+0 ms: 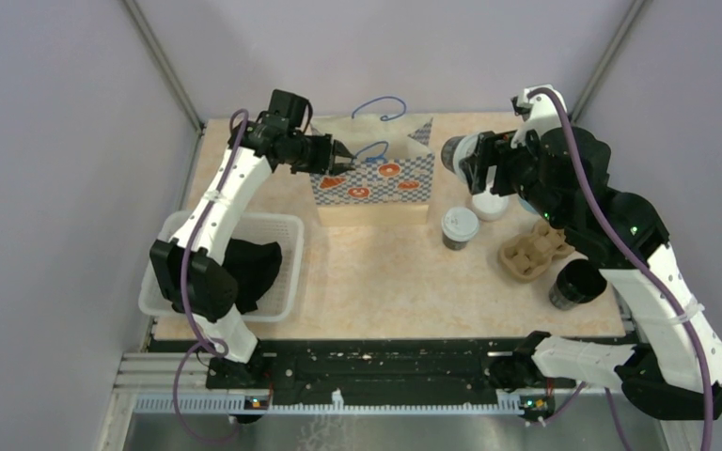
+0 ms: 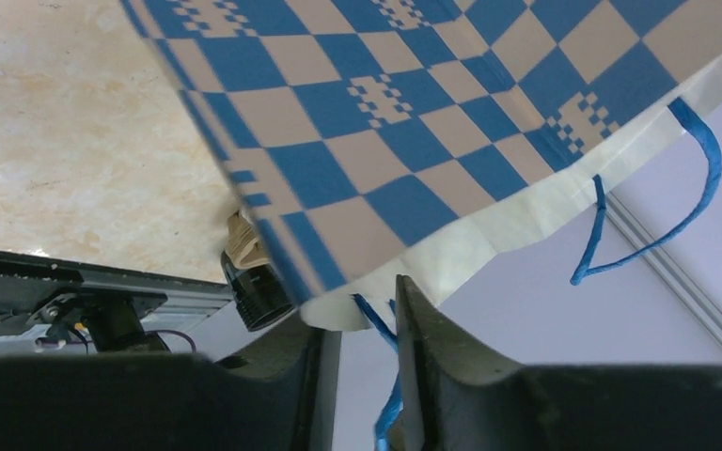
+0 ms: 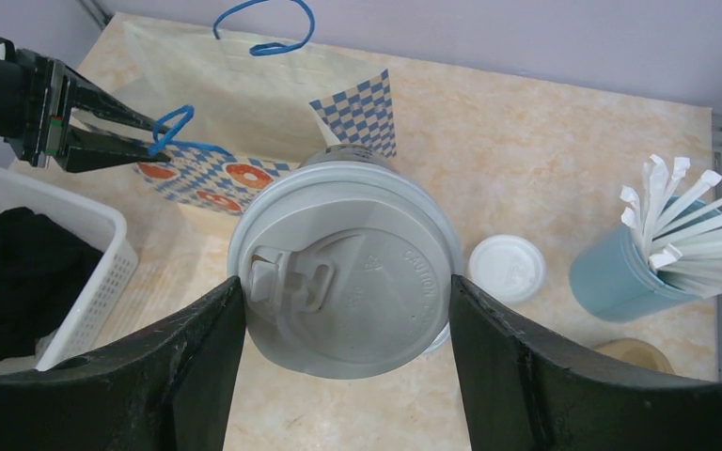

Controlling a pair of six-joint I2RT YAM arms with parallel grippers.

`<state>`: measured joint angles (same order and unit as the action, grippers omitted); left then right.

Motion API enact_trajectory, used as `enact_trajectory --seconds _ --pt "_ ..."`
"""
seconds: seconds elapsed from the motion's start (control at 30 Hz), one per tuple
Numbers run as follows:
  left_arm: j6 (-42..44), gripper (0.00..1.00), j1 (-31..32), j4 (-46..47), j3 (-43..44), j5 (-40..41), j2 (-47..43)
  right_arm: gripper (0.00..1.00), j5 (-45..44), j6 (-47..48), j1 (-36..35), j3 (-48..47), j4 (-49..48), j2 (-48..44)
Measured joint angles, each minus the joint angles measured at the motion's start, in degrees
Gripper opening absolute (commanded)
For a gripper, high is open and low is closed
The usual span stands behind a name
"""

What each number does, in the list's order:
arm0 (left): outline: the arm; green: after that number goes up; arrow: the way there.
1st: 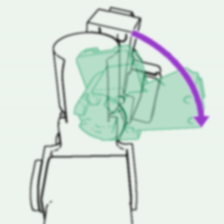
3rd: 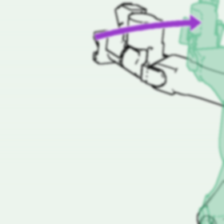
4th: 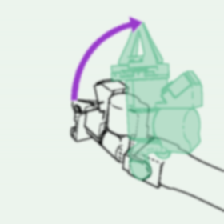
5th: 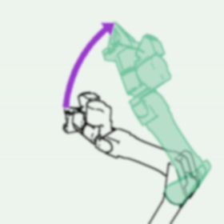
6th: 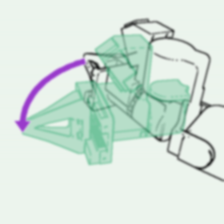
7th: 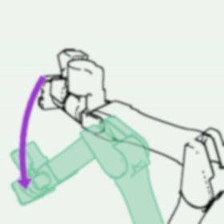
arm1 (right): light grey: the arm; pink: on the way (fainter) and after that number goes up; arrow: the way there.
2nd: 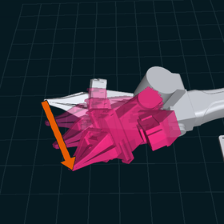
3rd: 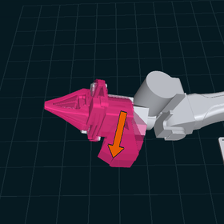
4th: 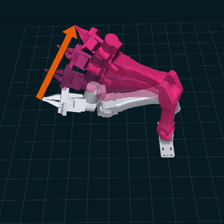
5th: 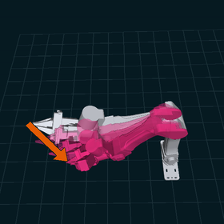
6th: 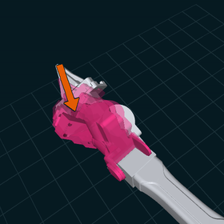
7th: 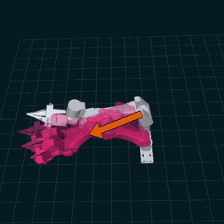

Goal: Pack the takeout coffee

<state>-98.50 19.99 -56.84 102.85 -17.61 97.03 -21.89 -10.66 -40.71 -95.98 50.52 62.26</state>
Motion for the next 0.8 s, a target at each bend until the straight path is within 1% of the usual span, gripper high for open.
enact_trajectory --seconds 0.07,0.1,0.17,0.2,0.3,0.47,0.63,0.8 --pt "0.5 0.14 0.0 0.3 -0.7 -0.4 0.0 0.47 0.3 0.2 0.0 0.0 0.0 0.0" --pt "1.0 0.09 0.0 0.4 -1.1 -0.7 0.0 0.47 0.7 0.5 0.0 0.0 0.0 0.0" --pt "2.4 0.02 0.0 0.4 -1.6 -1.1 0.0 0.47 2.2 1.7 0.0 0.0 -0.3 0.0" --pt "3.8 0.01 -0.1 0.4 -1.6 -1.2 0.0 0.47 3.3 2.6 0.0 0.0 -0.6 0.1" --pt "8.5 0.00 -0.2 0.4 -1.5 -1.3 0.0 0.47 6.5 4.9 0.0 0.0 -1.9 0.2" --pt "20.9 0.00 -1.3 0.4 0.5 -1.9 0.0 0.46 13.4 8.1 0.0 -0.7 -2.5 2.5" --pt "32.9 0.00 -2.7 1.7 0.7 -5.8 0.0 0.44 20.3 9.3 -0.2 -6.2 -1.0 10.2" --pt "41.1 0.00 -2.9 4.3 0.7 -7.5 0.0 0.44 21.0 9.5 -2.7 -14.3 1.1 18.4"
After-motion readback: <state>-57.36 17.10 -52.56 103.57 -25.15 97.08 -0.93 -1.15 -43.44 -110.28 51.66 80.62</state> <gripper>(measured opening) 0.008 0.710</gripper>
